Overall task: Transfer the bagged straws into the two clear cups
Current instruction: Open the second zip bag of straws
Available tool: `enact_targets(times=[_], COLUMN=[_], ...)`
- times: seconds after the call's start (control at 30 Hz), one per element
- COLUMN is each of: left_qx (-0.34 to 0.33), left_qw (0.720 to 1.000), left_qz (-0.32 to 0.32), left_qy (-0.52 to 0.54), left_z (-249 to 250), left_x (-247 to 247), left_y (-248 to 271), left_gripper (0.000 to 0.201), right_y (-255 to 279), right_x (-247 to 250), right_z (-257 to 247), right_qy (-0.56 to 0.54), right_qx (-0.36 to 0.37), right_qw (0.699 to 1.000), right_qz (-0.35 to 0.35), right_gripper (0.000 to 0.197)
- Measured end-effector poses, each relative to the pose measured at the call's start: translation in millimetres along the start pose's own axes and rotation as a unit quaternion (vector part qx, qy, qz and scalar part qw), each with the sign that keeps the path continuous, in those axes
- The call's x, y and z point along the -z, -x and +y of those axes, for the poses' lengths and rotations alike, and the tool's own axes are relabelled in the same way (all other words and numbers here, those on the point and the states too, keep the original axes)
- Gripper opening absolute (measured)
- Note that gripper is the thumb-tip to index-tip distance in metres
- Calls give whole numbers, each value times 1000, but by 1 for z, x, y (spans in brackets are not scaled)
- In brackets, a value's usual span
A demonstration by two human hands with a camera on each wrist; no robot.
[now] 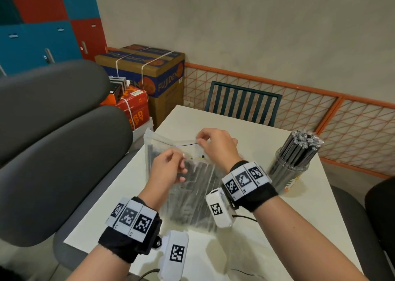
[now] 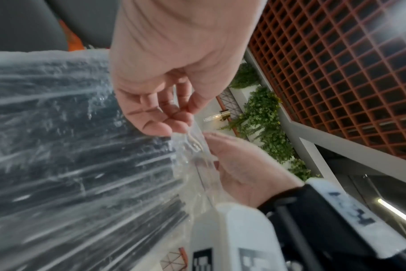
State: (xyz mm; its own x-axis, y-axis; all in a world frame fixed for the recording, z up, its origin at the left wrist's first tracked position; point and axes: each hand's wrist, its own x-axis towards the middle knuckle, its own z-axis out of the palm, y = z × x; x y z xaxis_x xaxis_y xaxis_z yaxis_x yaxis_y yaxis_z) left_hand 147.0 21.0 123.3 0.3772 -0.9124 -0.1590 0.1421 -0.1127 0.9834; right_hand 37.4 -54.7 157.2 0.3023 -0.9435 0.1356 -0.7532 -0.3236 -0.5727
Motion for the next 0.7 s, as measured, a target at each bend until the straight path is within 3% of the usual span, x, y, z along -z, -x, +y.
enact_targets(times=[0.1,0.23,0.33,0.5,0.7], left_qx=[-17,-29,-30,-25,-39], left_qw=[1000,995,996,997,994], left_qz=[13,96,80,70,98], left_qy=[-12,-24,-27,13,-36], left_z=[3,10,12,2,1], left_x=[-3,10,18,21,21], left_y=[-2,-20,-25,-6,-5], left_gripper=[24,25,27,25,15], right_y=[7,11,11,-2,1], right_x=[-11,-18,-18,-8,-17], right_z=[-13,-16,-16,-4,-15], right_qy=[2,-4,-2,-37,-21], right_qx=[40,53,54,-22,29], right_qw=[999,998,998,999,999], right_qz=[-25,-17,-14,27,-31], right_gripper=[14,14,14,16,12])
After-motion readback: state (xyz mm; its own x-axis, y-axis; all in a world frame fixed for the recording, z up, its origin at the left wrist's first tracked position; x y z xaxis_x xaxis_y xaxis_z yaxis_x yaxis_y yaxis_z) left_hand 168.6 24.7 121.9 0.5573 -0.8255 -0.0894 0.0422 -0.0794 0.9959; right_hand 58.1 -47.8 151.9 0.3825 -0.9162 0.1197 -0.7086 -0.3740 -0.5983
